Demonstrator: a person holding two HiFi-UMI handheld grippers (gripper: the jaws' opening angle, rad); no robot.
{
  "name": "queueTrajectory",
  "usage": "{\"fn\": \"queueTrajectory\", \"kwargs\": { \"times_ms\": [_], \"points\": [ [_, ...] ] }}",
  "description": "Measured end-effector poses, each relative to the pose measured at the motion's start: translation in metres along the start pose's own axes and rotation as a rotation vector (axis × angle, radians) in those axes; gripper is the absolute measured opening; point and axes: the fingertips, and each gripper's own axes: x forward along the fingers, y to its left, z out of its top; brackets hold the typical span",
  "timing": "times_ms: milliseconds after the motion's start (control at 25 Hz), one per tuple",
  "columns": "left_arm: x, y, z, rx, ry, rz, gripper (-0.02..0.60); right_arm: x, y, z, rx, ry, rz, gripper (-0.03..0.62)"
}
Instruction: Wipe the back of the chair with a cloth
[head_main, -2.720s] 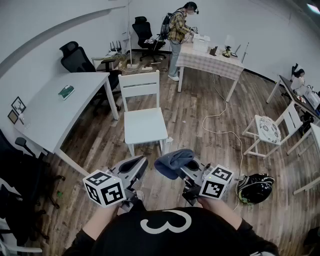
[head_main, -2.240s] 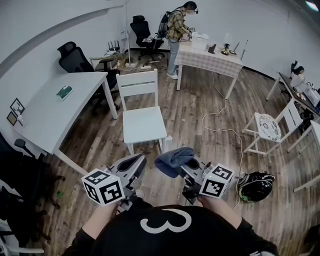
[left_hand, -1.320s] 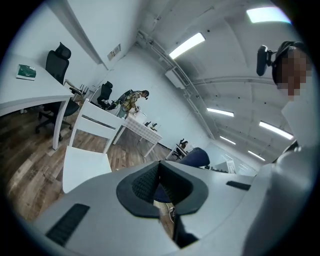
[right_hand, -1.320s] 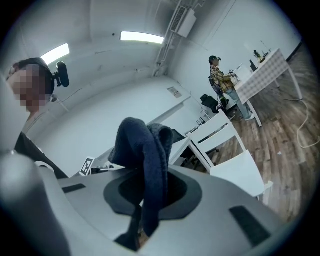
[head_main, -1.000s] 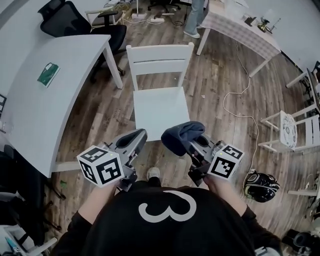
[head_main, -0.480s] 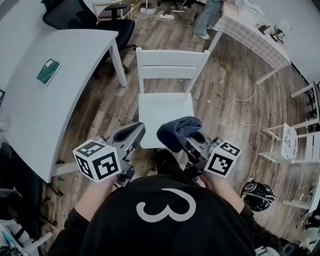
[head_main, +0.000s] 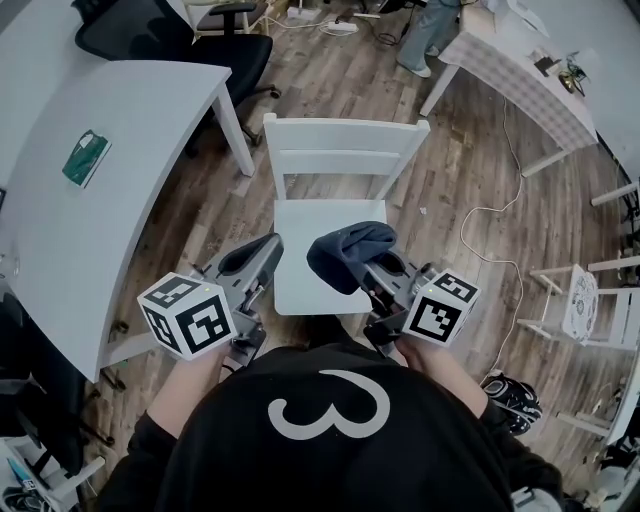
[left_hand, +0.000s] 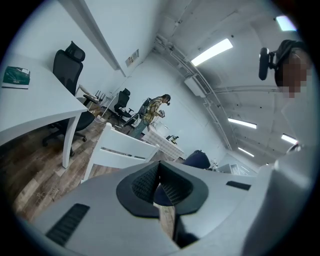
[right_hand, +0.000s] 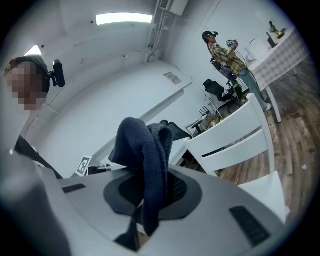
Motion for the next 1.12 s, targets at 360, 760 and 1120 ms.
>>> {"fn": "queueTrajectory", "kwargs": {
  "times_ms": [360, 760, 1120],
  "points": [
    [0.033, 0.04, 0.012, -0.055, -0.003, 0.059, 0.014, 0.033, -0.046, 0.02, 0.012, 0.04, -0.017, 0.051],
    [0.039, 0.075, 0.015, -0.106, -0.014, 0.11, 0.013, 0.077, -0.069, 0.024, 0.008, 0.093, 0.002, 0.051],
    [0.034, 0.105, 0.015, -0.132, -0.017, 0.162, 0.014, 0.125, -0.094, 0.034, -0.063, 0.087, -0.018, 0.051]
  ]
}}
